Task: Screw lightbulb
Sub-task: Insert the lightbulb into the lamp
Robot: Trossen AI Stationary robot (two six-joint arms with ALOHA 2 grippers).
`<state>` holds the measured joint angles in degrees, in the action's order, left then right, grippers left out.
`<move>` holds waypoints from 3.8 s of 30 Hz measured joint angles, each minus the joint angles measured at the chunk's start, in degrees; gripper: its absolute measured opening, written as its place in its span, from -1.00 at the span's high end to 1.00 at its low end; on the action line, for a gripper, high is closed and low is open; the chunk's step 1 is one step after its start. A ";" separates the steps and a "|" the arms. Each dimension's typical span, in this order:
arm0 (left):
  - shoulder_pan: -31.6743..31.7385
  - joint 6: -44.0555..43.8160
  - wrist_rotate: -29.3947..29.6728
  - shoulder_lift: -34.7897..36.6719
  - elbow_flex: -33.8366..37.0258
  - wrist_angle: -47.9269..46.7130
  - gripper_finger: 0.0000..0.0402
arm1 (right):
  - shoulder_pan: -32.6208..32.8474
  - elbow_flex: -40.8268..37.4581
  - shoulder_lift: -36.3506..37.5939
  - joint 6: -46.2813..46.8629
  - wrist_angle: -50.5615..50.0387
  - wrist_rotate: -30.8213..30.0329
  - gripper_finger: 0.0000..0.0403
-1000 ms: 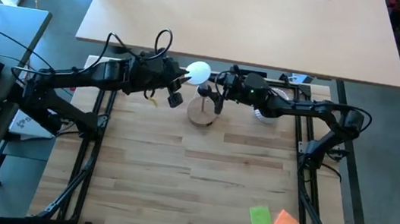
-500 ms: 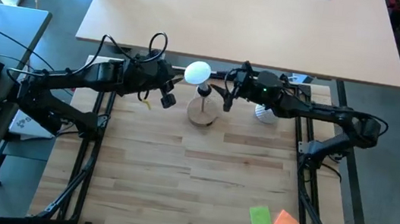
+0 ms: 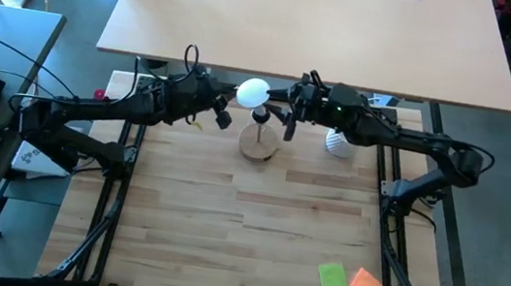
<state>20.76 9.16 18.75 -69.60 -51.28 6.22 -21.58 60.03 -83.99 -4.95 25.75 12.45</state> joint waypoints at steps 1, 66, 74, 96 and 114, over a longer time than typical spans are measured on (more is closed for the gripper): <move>0.02 0.09 -0.39 0.00 0.17 0.52 0.61 | -0.25 0.10 -0.17 -0.01 -0.11 -0.04 0.18; 8.17 -3.60 -15.23 -2.80 0.10 11.43 0.94 | -6.94 0.15 3.01 5.05 -15.69 -15.15 0.23; 6.14 -3.55 -15.51 -3.66 0.13 12.02 0.99 | -5.29 0.20 2.83 6.19 -14.11 -12.04 0.23; 2.73 -3.01 -9.23 0.31 0.15 3.25 1.00 | -4.10 0.20 2.83 4.50 -11.07 -6.21 0.23; 2.75 -3.02 -4.23 0.28 0.15 -0.25 1.00 | -4.18 0.22 -0.36 3.90 -11.01 -7.96 0.23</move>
<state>23.51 6.15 14.52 -69.32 -51.13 5.96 -25.76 60.25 -84.36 -1.05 14.74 4.48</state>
